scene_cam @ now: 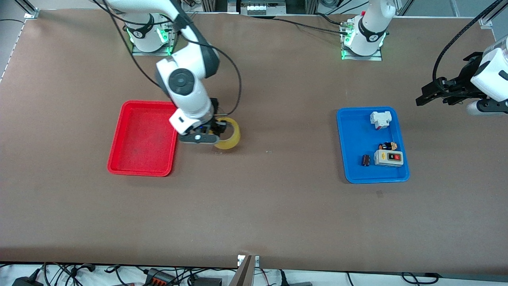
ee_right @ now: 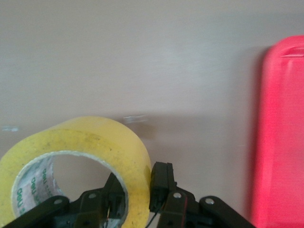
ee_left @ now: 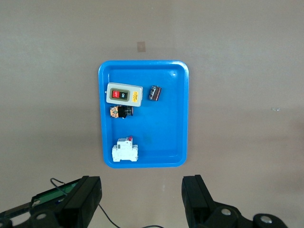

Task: Place and move tape with both arms
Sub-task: 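Lift the tape with the right gripper and carry it over the red tray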

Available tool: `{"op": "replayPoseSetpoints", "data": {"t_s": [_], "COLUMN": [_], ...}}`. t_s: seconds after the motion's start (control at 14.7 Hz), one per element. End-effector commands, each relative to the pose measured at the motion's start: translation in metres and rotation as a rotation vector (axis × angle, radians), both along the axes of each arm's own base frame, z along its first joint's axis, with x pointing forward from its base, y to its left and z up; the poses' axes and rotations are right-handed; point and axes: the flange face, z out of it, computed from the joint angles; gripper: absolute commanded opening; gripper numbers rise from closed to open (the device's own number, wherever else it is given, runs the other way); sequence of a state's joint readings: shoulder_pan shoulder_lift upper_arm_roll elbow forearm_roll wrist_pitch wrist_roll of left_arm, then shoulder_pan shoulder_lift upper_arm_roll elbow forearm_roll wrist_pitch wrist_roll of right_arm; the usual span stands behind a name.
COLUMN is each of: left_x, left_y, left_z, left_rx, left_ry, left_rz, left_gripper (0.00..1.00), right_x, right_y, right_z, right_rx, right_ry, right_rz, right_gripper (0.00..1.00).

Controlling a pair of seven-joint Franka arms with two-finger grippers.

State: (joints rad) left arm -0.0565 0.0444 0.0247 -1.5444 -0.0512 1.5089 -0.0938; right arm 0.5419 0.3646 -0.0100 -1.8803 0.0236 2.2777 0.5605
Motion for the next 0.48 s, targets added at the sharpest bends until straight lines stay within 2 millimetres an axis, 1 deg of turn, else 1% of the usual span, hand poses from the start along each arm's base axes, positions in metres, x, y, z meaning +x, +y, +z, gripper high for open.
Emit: {"op": "replayPoseSetpoints", "data": {"t_s": [0.0, 0.07, 0.14, 0.27, 0.41], "left_x": [-0.009, -0.009, -0.009, -0.009, -0.008], "left_y": [0.001, 0.002, 0.002, 0.002, 0.002], "left_z": [0.000, 0.001, 0.002, 0.001, 0.001], "left_rx": [0.016, 0.016, 0.016, 0.016, 0.016], "left_ry": [0.002, 0.000, -0.001, -0.001, -0.001], "left_rz": [-0.015, -0.013, -0.013, -0.015, -0.015], "left_gripper": [1.00, 1.00, 1.00, 1.00, 1.00], "right_x": [-0.007, -0.007, -0.010, -0.012, -0.007], "right_y": [-0.074, -0.097, -0.119, -0.155, -0.211], "right_z": [0.011, 0.012, 0.006, -0.007, -0.024], "right_rx": [-0.006, -0.008, -0.014, -0.020, -0.019], "right_ry": [0.015, 0.020, 0.035, 0.059, 0.074], "right_rz": [0.045, 0.050, 0.055, 0.058, 0.083], "right_gripper": [0.00, 0.00, 0.00, 0.00, 0.00]}}
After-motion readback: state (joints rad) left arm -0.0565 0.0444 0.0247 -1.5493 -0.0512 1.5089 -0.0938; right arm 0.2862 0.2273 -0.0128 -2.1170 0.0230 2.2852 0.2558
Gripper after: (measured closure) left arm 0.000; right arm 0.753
